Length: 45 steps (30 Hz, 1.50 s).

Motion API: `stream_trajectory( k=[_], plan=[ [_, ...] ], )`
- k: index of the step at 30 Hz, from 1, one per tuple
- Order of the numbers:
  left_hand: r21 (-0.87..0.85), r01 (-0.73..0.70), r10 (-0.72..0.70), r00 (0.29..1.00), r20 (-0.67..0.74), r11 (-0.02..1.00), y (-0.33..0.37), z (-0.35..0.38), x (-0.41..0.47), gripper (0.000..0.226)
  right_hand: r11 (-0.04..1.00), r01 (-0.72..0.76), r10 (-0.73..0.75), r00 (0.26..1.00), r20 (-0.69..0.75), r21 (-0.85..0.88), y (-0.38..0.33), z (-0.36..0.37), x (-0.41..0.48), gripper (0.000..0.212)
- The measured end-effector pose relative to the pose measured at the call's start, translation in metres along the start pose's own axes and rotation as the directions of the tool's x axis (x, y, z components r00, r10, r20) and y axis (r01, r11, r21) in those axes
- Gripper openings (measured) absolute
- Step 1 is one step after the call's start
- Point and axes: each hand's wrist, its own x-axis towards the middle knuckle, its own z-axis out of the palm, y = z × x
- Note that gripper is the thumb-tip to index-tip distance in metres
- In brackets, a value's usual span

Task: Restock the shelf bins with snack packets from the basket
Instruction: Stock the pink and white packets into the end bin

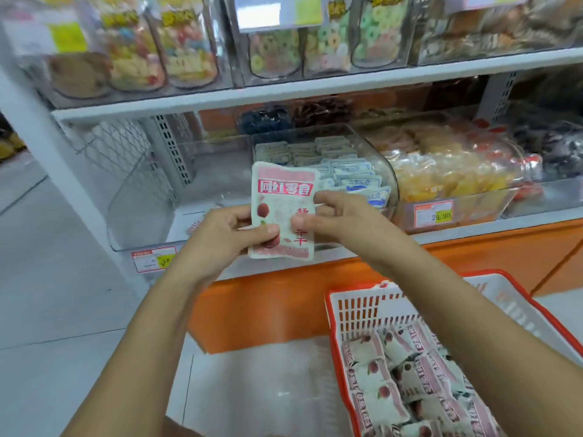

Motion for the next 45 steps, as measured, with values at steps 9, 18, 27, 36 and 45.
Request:
stream_trajectory(
  k=[9, 18, 27, 36, 45],
  plan=[
    [0.572, 0.103, 0.344, 0.708, -0.617, 0.814, -0.022, -0.101, 0.027, 0.016, 0.996, -0.072, 0.067, 0.994, -0.086, -0.052, -0.037, 0.088, 0.159, 0.026],
    [0.674, 0.17, 0.512, 0.525, -0.68, 0.719, -0.051, -0.15, 0.032, 0.035, 0.942, -0.29, 0.275, 0.955, -0.108, -0.168, -0.006, 0.142, 0.284, 0.037],
    [0.666, 0.312, 0.297, 0.713, -0.636, 0.678, -0.072, -0.143, 0.057, 0.033, 0.941, -0.289, 0.259, 0.95, -0.174, -0.178, 0.036, 0.176, 0.342, 0.02],
    [0.65, 0.417, 0.224, 0.706, -0.672, 0.636, -0.072, -0.139, 0.057, 0.026, 0.931, -0.239, 0.189, 0.963, -0.193, -0.276, 0.047, 0.188, 0.368, 0.035],
    [0.622, 0.416, 0.2, 0.702, -0.683, 0.663, -0.069, -0.137, 0.057, 0.026, 0.927, -0.249, 0.165, 0.942, -0.291, -0.28, 0.045, 0.183, 0.367, 0.036]
  ],
)
